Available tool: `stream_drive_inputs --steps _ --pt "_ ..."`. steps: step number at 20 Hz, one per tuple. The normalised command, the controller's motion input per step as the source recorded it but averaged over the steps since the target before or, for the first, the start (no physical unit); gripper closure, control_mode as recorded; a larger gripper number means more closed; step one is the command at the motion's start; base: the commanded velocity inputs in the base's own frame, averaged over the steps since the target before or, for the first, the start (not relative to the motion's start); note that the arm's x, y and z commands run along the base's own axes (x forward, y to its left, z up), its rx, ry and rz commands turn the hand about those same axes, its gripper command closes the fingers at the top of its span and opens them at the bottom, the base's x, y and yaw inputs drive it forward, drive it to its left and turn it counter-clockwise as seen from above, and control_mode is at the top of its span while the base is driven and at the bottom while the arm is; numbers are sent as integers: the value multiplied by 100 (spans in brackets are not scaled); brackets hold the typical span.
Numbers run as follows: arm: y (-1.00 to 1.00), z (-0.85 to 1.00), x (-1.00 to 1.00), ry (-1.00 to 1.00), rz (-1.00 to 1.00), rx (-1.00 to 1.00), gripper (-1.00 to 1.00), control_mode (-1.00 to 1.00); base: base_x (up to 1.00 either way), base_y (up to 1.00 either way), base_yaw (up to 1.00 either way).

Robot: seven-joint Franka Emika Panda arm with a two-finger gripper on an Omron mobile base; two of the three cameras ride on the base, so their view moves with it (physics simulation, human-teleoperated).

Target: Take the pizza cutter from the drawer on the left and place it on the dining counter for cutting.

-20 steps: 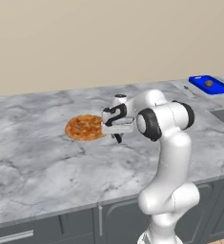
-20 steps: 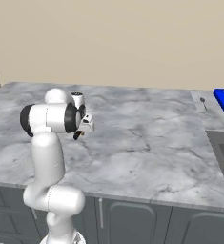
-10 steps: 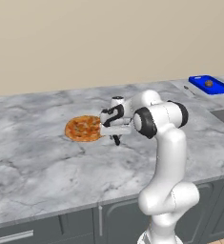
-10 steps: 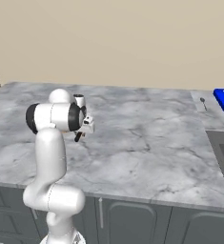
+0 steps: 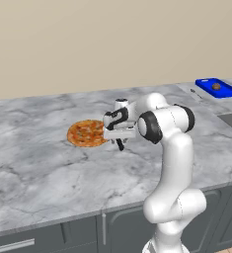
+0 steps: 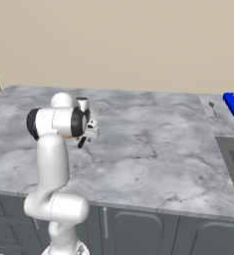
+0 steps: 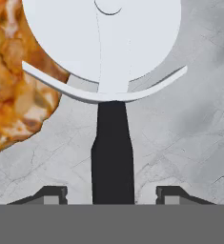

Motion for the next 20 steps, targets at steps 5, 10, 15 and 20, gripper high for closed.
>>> stream_drive_inputs --steps 5,10,15,20 --pt "0 72 -25 -2 -3 -5 -100 -100 0 0 0" --pt "-1 100 -61 0 -4 -2 -100 -100 0 0 0" --pt "-16 91 -98 0 -5 0 -100 -100 0 0 0" --pt "-17 84 -100 -1 -5 0 -100 -100 0 0 0"
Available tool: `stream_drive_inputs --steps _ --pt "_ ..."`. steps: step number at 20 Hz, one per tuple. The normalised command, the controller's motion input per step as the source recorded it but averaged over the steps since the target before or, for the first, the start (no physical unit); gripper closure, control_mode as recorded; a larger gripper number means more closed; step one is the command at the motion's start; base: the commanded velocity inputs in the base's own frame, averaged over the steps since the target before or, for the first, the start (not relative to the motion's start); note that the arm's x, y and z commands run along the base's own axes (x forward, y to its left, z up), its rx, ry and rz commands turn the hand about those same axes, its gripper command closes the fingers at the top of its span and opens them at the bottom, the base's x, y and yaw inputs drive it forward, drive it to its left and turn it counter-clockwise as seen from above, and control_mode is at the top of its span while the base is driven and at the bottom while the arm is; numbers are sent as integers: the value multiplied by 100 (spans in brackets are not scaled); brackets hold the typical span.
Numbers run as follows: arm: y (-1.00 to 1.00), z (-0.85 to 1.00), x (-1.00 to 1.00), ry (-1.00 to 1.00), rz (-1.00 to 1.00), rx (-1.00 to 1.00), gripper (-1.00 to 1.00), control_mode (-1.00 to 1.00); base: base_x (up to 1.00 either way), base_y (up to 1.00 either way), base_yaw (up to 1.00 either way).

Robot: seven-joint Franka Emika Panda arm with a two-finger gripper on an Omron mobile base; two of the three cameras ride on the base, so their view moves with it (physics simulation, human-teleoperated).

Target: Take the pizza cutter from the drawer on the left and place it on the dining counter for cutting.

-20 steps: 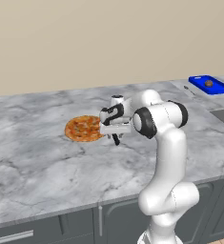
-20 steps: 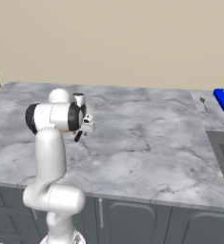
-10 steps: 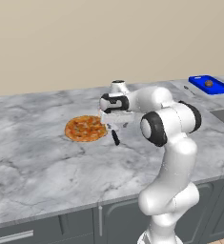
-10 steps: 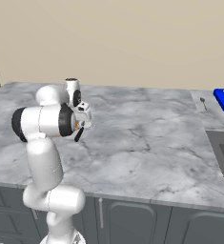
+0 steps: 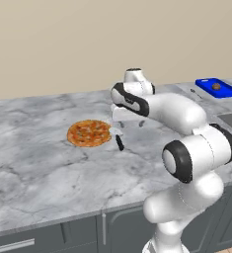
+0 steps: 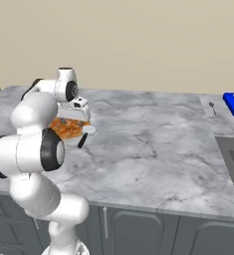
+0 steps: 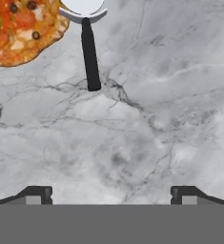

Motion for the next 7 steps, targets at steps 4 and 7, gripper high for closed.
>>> stream_drive_inputs --steps 4,7 --pt "-6 72 -100 0 -8 0 -100 -100 0 0 0" --pt "-10 58 -100 0 -7 0 -100 -100 0 0 0"
